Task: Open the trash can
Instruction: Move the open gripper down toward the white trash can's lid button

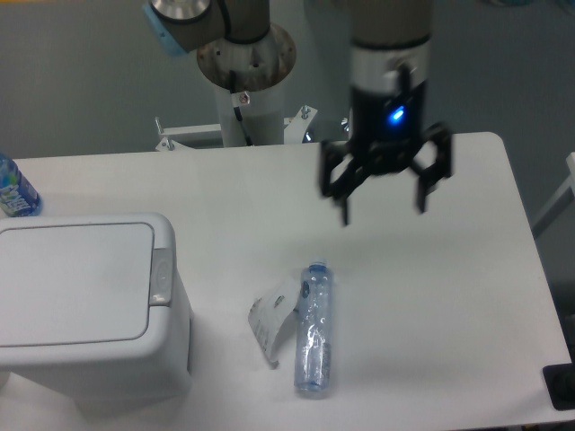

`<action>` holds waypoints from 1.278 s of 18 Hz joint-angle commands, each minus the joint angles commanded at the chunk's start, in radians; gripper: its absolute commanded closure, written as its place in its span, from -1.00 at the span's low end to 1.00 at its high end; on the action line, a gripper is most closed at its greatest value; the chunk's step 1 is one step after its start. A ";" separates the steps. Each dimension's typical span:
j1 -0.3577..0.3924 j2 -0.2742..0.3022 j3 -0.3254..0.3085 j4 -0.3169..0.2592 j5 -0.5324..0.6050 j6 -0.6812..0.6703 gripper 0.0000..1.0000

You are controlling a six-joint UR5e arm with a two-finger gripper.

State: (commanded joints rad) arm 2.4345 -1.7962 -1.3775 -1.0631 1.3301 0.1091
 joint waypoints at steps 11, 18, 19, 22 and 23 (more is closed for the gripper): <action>-0.118 -0.017 -0.014 0.034 -0.002 -0.071 -1.00; -0.164 -0.018 -0.031 0.032 0.000 -0.071 -1.00; -0.169 -0.020 -0.034 0.032 0.000 -0.071 -1.00; -0.173 -0.019 -0.052 0.034 0.001 -0.069 -1.00; -0.173 -0.018 -0.052 0.034 0.001 -0.069 -1.00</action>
State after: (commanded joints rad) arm 2.2611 -1.8147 -1.4297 -1.0293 1.3315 0.0399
